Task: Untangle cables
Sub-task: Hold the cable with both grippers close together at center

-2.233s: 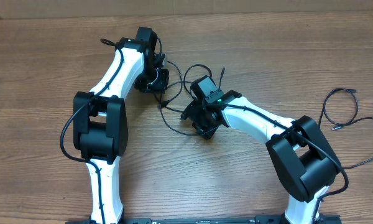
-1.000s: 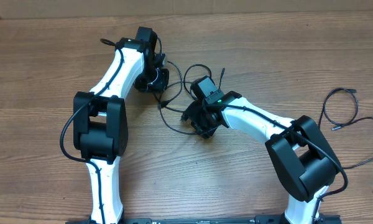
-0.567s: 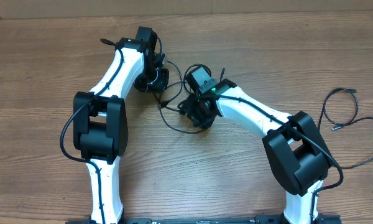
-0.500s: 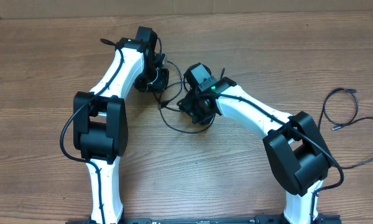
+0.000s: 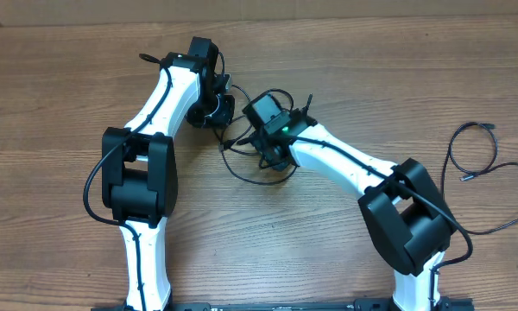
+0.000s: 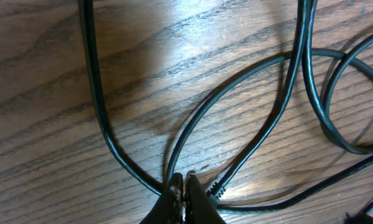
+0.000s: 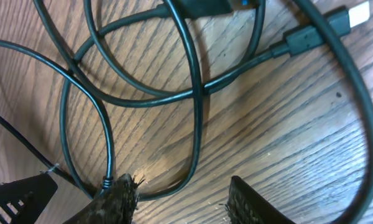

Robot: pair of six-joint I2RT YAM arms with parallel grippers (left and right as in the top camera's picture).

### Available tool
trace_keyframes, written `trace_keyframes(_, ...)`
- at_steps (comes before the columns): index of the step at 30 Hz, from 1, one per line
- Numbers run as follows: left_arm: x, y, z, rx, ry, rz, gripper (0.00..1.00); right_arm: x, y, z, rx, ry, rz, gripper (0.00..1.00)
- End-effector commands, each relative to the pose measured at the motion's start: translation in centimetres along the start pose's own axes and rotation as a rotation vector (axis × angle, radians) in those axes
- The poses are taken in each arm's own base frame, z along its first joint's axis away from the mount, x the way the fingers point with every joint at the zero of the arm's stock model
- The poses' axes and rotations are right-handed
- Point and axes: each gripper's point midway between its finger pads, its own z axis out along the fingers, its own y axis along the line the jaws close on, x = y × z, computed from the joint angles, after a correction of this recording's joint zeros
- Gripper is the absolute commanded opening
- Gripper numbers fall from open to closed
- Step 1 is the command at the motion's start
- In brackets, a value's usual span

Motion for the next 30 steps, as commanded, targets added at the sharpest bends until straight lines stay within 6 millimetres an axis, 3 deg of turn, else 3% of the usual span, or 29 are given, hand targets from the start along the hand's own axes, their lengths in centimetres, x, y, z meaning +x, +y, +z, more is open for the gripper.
trace_keyframes(1, -0.2, 0.1, 0.3, -0.008, -0.001, -0.004, 0.04, -0.6, -0.8, 1.8, 0.034, -0.062, 0.044, 0.46)
trace_keyframes(6, -0.2, 0.1, 0.3, -0.008, -0.001, -0.004, 0.05, -0.4, -2.3, 3.8, 0.09, -0.065, 0.055, 0.44)
trace_keyframes(12, -0.2, 0.1, 0.3, -0.008, -0.001, -0.004, 0.04, -0.4, -3.3, 5.1, 0.126, -0.066, 0.053, 0.27)
trace_keyframes(22, -0.2, 0.1, 0.3, -0.008, 0.0, -0.004, 0.04, -0.4, -3.8, 5.2, 0.144, -0.069, 0.043, 0.14)
trace_keyframes(25, -0.2, 0.1, 0.3, -0.008, 0.0, -0.004, 0.04, -0.5, -4.4, 5.1, 0.167, -0.074, 0.04, 0.12)
trace_keyframes(27, -0.2, 0.1, 0.3, -0.006, 0.0, -0.004, 0.05, -0.6, -4.9, 5.0, 0.19, -0.08, 0.037, 0.04)
trace_keyframes(30, 0.0, -0.1, 0.3, 0.0, 0.006, -0.005, 0.06, -0.7, -5.8, 4.8, 0.225, -0.082, 0.031, 0.04)
